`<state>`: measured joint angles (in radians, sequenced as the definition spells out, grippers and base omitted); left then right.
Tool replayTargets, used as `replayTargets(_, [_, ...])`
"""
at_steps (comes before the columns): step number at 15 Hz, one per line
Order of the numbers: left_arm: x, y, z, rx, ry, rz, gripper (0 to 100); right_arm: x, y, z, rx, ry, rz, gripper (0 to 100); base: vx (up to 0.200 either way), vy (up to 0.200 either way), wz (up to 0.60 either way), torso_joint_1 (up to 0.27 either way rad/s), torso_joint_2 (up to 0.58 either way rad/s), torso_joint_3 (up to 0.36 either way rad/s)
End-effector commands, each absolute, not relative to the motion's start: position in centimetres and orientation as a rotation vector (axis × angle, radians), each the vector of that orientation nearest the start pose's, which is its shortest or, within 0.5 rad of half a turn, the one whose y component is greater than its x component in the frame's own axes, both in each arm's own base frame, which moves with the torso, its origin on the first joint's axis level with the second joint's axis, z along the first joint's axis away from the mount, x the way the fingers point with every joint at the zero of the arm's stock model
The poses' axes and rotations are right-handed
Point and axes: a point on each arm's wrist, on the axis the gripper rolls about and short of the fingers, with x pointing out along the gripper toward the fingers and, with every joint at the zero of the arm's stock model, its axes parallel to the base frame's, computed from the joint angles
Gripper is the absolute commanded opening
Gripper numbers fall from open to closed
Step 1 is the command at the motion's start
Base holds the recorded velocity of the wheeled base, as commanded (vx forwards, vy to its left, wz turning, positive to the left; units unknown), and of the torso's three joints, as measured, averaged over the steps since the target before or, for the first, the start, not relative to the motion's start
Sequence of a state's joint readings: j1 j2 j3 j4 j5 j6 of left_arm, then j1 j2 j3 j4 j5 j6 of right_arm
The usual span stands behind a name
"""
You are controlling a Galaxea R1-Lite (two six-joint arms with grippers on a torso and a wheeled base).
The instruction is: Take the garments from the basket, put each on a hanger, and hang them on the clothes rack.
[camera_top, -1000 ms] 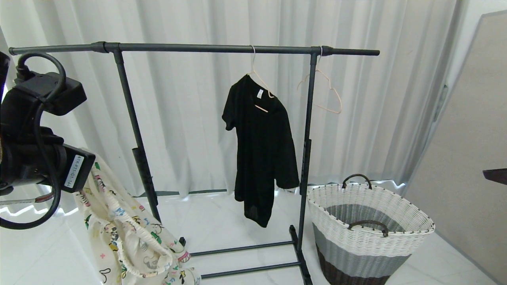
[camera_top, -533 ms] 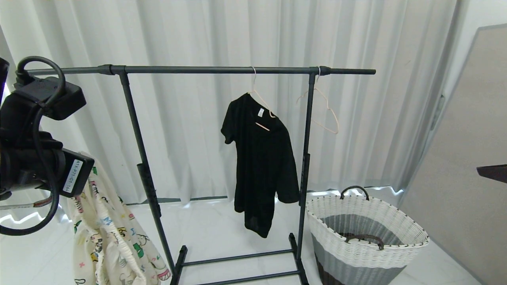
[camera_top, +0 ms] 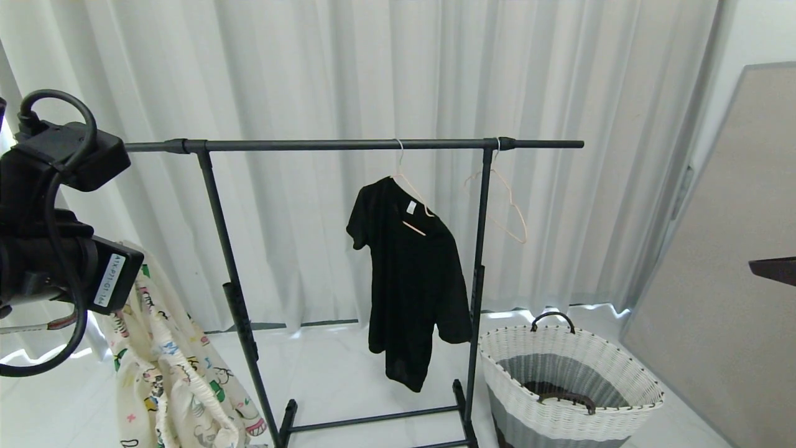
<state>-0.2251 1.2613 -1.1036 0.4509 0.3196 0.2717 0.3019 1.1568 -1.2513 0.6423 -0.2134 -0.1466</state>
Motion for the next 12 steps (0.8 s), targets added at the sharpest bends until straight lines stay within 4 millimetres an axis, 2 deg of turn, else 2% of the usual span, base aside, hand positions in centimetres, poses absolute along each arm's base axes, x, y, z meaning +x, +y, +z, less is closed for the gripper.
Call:
replayTargets(1, [17.32, -3.25, 27.48, 0.428, 0.598, 0.012, 0, 12.91, 3.52, 31.19, -0.286, 0.529, 0.122, 100, 0.0, 0.0, 0.0, 0.242, -0.52, -0.286])
replayTargets(10, [17.19, -3.24, 27.52, 0.427, 0.594, 0.011, 0, 12.71, 3.45, 31.24, -0.322, 0.52, 0.14, 100, 0.0, 0.0, 0.0, 0.246, -0.53, -0.283])
replayTargets(12, [16.98, -3.19, 27.45, 0.429, 0.594, 0.01, 0, 13.02, 3.57, 30.94, -0.319, 0.518, 0.149, 100, 0.0, 0.0, 0.6, 0.068, -0.14, -0.08])
